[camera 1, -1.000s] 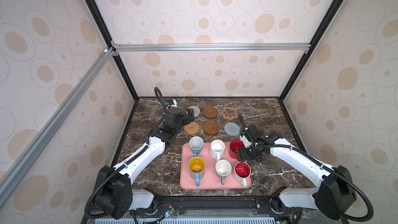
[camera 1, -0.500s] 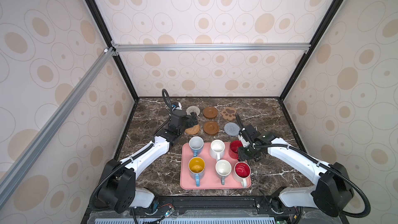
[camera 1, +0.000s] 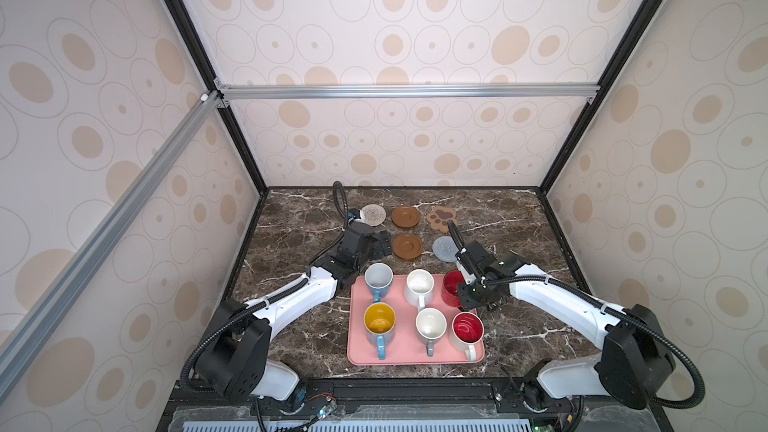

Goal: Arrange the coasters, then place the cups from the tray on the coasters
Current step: 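Lower the right gripper and grasp the red mug by its rim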

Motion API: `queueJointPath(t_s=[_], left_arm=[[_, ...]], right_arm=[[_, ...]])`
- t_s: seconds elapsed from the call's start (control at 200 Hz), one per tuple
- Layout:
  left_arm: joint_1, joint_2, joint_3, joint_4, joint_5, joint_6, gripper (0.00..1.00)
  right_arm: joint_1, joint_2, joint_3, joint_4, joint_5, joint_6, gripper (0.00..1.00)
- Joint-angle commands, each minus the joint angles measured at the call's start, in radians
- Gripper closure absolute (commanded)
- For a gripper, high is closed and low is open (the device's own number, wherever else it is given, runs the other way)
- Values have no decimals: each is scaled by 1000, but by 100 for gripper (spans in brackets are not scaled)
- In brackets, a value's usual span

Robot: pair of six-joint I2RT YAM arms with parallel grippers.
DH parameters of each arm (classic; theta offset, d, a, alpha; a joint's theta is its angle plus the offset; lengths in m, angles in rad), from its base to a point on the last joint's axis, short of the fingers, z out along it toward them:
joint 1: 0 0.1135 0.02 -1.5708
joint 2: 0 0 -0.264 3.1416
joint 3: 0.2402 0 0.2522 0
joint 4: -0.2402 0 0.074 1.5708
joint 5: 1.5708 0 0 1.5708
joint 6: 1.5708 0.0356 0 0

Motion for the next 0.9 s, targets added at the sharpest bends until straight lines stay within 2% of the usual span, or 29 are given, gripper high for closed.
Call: queueJointPath(t_s=[0.0,0.415,0.775,0.895], left_arm=[[-5,-51,1,-28,-28,25,0],[-5,-71,-14,-1,-40,23,0],[-7,-30,-5,17,-22,20,0],[-7,-29,-4,19,-24,17,0]], right_arm=[[18,23,9,12,44,1,62],[41,69,4,47,86,-1,72],[42,68,-8,74,99,-4,90],[41,62,-3,73,102,-5,92]])
